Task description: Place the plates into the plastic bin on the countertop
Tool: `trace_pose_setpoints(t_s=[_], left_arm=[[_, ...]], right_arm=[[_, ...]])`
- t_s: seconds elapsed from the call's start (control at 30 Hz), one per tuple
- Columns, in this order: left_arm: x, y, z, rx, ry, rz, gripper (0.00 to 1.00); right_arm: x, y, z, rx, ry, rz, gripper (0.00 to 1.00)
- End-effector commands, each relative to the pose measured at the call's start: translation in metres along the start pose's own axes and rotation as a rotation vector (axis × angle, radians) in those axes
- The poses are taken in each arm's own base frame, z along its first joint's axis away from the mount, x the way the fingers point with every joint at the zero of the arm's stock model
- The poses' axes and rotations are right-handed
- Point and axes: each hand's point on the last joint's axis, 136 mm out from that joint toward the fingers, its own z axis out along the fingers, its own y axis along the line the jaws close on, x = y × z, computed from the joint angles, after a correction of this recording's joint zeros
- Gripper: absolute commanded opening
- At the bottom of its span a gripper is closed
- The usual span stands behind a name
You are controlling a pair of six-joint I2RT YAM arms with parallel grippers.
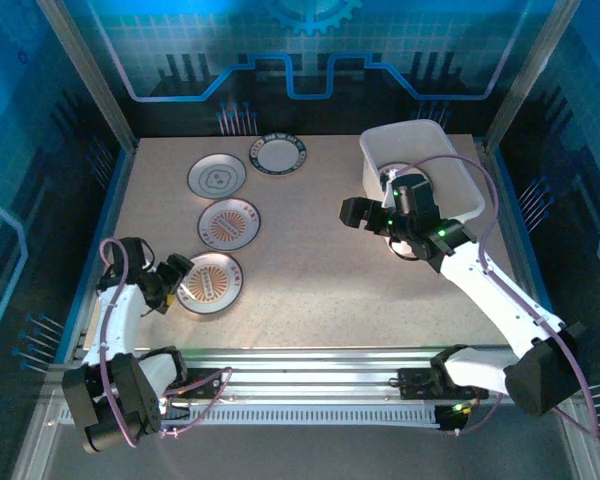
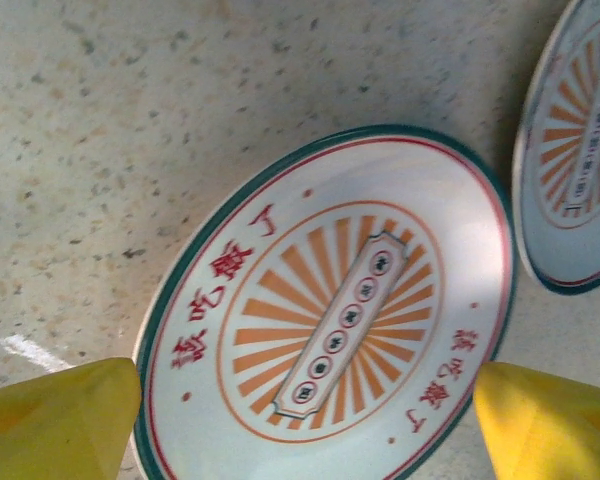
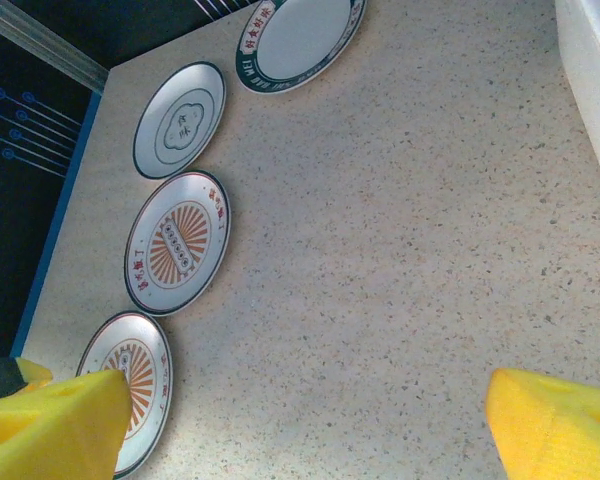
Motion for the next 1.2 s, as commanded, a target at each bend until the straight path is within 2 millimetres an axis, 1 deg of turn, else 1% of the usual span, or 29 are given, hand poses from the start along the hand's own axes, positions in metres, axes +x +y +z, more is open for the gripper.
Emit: trace_pose_setpoints(t_s=[0.0, 0.17, 0.37, 0.53, 0.73, 0.9, 1.17], left_arm=[[-0.001, 0.011, 0.006, -0.036, -0.009, -0.03, 0.87], [0.002, 0.021, 0.012, -0.066, -0.006, -0.037, 0.86], [0.006, 0.024, 0.024, -0.063, 0.029, -0.038, 0.85], [0.007, 0.022, 0.032, -0.046, 0.052, -0.03, 0.83], [0.009, 0.013, 0.042, 0.001, 0.086, -0.015, 0.79], [0.012, 0.013, 0.05, -0.005, 0.117, 0.0, 0.75], [0.016, 0.008, 0.051, -0.005, 0.129, 0.046, 0.62]], right_arm=[[0.002, 0.006, 0.003, -0.029, 0.006, -0.029, 0.92], [0.002, 0.003, 0.005, -0.03, 0.007, -0.018, 0.92], [0.003, 0.001, 0.007, -0.029, 0.01, -0.009, 0.92], [0.005, -0.003, 0.009, -0.022, 0.011, 0.005, 0.92], [0.006, -0.009, 0.011, -0.014, 0.008, 0.025, 0.91], [0.008, -0.013, 0.014, -0.009, 0.013, 0.039, 0.9], [0.011, -0.021, 0.015, 0.003, 0.006, 0.067, 0.89]])
